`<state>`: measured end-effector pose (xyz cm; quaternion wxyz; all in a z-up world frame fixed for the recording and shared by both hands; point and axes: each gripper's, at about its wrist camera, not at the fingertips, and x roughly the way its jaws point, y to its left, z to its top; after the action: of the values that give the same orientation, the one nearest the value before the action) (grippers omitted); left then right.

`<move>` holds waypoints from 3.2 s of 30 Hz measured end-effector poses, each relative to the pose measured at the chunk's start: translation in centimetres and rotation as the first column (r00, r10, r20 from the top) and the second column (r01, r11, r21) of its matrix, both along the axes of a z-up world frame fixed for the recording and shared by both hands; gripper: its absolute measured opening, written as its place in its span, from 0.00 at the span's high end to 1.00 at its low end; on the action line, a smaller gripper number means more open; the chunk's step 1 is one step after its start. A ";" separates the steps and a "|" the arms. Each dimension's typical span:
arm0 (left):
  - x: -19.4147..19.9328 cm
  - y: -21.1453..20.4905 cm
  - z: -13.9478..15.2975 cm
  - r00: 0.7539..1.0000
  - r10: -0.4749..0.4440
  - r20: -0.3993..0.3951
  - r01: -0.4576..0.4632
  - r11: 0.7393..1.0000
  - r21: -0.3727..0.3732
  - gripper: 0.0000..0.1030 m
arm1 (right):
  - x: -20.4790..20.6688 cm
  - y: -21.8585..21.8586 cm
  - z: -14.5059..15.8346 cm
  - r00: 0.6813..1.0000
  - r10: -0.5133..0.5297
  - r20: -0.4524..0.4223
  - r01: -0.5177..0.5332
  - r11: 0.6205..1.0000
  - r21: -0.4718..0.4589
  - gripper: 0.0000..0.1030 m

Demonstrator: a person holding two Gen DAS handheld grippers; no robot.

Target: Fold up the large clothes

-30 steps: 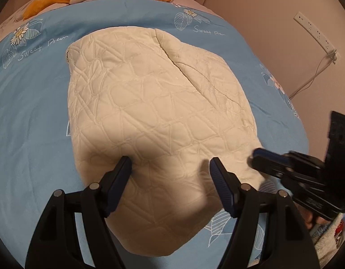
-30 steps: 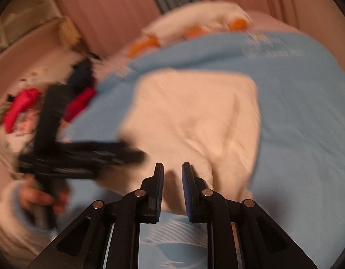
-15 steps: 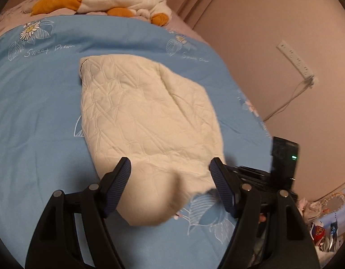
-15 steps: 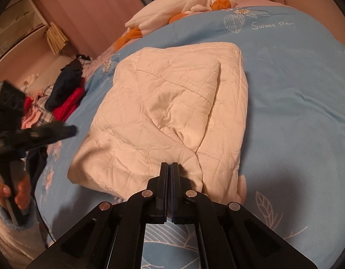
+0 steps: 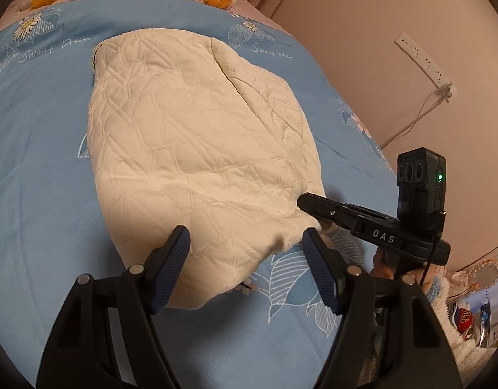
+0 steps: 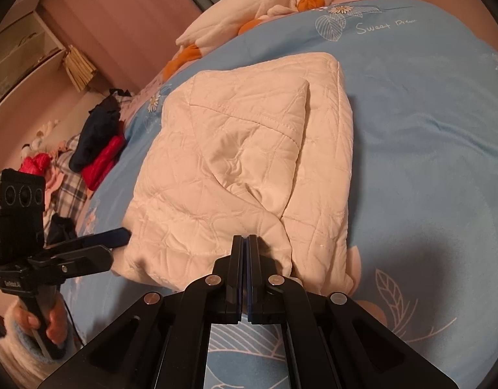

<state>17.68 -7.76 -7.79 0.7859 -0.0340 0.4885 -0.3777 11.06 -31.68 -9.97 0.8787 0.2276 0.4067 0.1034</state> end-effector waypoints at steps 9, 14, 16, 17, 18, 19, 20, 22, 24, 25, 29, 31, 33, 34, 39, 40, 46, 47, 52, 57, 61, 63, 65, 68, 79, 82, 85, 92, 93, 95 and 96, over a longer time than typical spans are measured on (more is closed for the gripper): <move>-0.3 0.1 -0.2 1.000 -0.003 0.028 0.002 1.000 0.025 0.31 | 0.0 0.0 -0.1 1.000 -0.009 -0.006 0.009 1.000 0.009 1.00; -0.3 0.0 -0.4 1.000 -0.004 0.030 0.003 1.000 0.027 0.30 | 0.0 -0.1 -0.3 1.000 -0.013 -0.009 0.013 1.000 0.025 1.00; -0.3 0.0 -0.3 1.000 -0.006 0.031 0.005 1.000 0.029 0.30 | -0.1 -0.2 -0.3 1.000 -0.013 -0.009 0.013 0.999 0.030 1.00; -0.2 0.1 -0.3 1.000 -0.005 0.029 0.005 1.000 0.028 0.30 | -0.1 -0.2 -0.3 1.000 -0.013 -0.009 0.013 0.999 0.030 1.00; -0.2 0.1 -0.3 1.000 -0.005 0.028 0.004 1.000 0.027 0.30 | -0.1 -0.2 -0.3 1.000 -0.013 -0.010 0.014 0.999 0.029 1.00; -0.2 0.1 -0.3 1.000 -0.004 0.028 0.004 1.000 0.026 0.30 | -0.1 -0.1 -0.2 1.000 -0.013 -0.010 0.013 1.000 0.027 1.00; -0.2 0.1 -0.3 1.000 -0.004 0.028 0.003 1.000 0.026 0.30 | -0.1 -0.2 -0.2 1.000 -0.013 -0.010 0.013 1.000 0.025 1.00; -0.2 0.1 -0.4 1.000 -0.004 0.029 0.004 1.000 0.028 0.30 | -0.1 -0.2 -0.2 1.000 -0.013 -0.010 0.013 1.000 0.025 1.00; -0.2 0.1 -0.4 0.999 -0.004 0.033 0.003 0.999 0.032 0.30 | -0.1 -0.2 -0.2 1.000 -0.013 -0.010 0.013 1.000 0.027 1.00; -0.2 0.0 -0.4 0.999 -0.004 0.034 0.003 0.999 0.034 0.30 | -0.1 -0.2 -0.2 1.000 -0.013 -0.010 0.013 1.000 0.026 1.00; -0.2 -0.1 -0.4 0.999 -0.004 0.036 0.003 0.999 0.037 0.30 | -0.1 -0.2 -0.2 1.000 -0.012 -0.011 0.013 1.000 0.026 1.00; -0.3 -0.1 -0.4 0.999 -0.005 0.038 0.004 0.999 0.039 0.30 | 0.0 -0.2 -0.2 1.000 -0.012 -0.012 0.013 1.000 0.025 1.00; -0.3 -0.2 -0.5 0.999 -0.008 0.045 0.006 0.999 0.046 0.30 | -0.1 -0.2 -0.2 1.000 -0.013 -0.015 0.014 1.000 0.024 1.00; -0.3 -0.3 -0.6 0.999 -0.010 0.048 0.007 0.999 0.049 0.30 | 0.0 -0.1 -0.3 1.000 -0.013 -0.016 0.013 1.000 0.023 1.00; 0.0 0.0 -1.1 1.000 -0.008 0.028 0.007 1.000 0.028 0.30 | -0.1 -0.1 -0.8 1.000 -0.016 -0.022 0.017 0.999 0.044 1.00; 0.1 0.1 -1.1 1.000 -0.005 0.024 0.005 1.000 0.022 0.30 | -0.2 -0.3 -1.0 1.000 -0.018 -0.024 0.019 0.998 0.055 1.00; -0.2 -0.3 -1.0 0.999 -0.007 0.045 0.004 0.999 0.046 0.30 | -0.3 -0.5 -1.0 0.999 -0.022 -0.023 0.023 0.998 0.062 1.00; -0.2 -0.3 -1.0 0.999 -0.009 0.050 0.006 0.999 0.051 0.30 | -0.3 -0.5 -1.0 0.999 -0.022 -0.024 0.023 0.998 0.063 1.00; -0.4 -0.3 -1.1 0.998 -0.014 0.060 0.011 0.999 0.052 0.30 | -0.3 -0.5 -1.1 1.000 -0.024 -0.020 0.025 0.997 0.078 1.00; -0.4 0.0 -0.5 0.999 -0.006 0.050 0.004 0.999 0.043 0.30 | -0.4 -0.5 -1.1 1.000 -0.021 -0.022 0.022 0.997 0.071 1.00; 0.1 1.0 1.2 0.998 0.019 0.065 -0.020 1.000 0.016 0.31 | -0.4 -0.4 -1.1 1.000 -0.021 -0.023 0.022 0.998 0.060 1.00; 1.2 1.8 2.7 0.993 0.052 0.106 -0.053 0.999 0.009 0.31 | -0.5 -0.3 -1.1 0.999 -0.023 -0.023 0.025 0.998 0.060 1.00; 2.9 2.2 3.3 0.990 0.080 0.114 -0.082 0.997 0.009 0.30 | -0.5 -0.3 -1.0 0.999 -0.027 -0.027 0.029 0.997 0.067 1.00; 6.3 2.0 2.5 0.982 0.133 0.135 -0.146 0.985 0.088 0.31 | -0.5 -0.4 -0.8 0.999 -0.029 -0.034 0.032 0.996 0.085 1.00; 11.1 -0.2 1.1 0.979 0.121 0.166 -0.150 0.973 0.177 0.37 | 3.7 -1.1 8.2 0.980 -0.101 0.171 0.111 0.992 -0.053 0.49; 12.3 -1.1 0.1 0.982 0.110 0.154 -0.141 0.967 0.212 0.37 | 8.1 0.2 8.0 0.986 -0.100 0.135 0.126 0.971 -0.202 0.49; 13.1 -1.6 -0.8 0.984 0.102 0.145 -0.134 0.964 0.232 0.35 | 12.2 1.2 5.3 0.995 -0.096 0.009 0.094 0.937 -0.335 0.49; 13.3 -2.8 -2.0 0.984 0.064 0.168 -0.109 0.954 0.278 0.30 | 13.9 0.5 0.1 0.980 -0.114 -0.161 0.045 0.922 -0.383 0.49; 13.4 -2.8 -2.0 0.984 0.064 0.168 -0.110 0.954 0.280 0.30 | 13.7 0.4 0.2 0.981 -0.114 -0.159 0.046 0.924 -0.381 0.49; 13.3 -2.9 -1.9 0.982 0.069 0.174 -0.117 0.951 0.286 0.30 | 13.7 0.3 0.3 0.981 -0.116 -0.158 0.049 0.925 -0.376 0.49; 13.1 -2.7 -1.7 0.981 0.078 0.178 -0.127 0.950 0.286 0.30 | 13.7 0.2 0.5 0.981 -0.120 -0.151 0.055 0.926 -0.373 0.49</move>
<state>30.76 -10.47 -9.48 0.8382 0.0900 0.4707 -0.2604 24.75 -31.45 -9.51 0.8712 0.0852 0.4823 -0.0339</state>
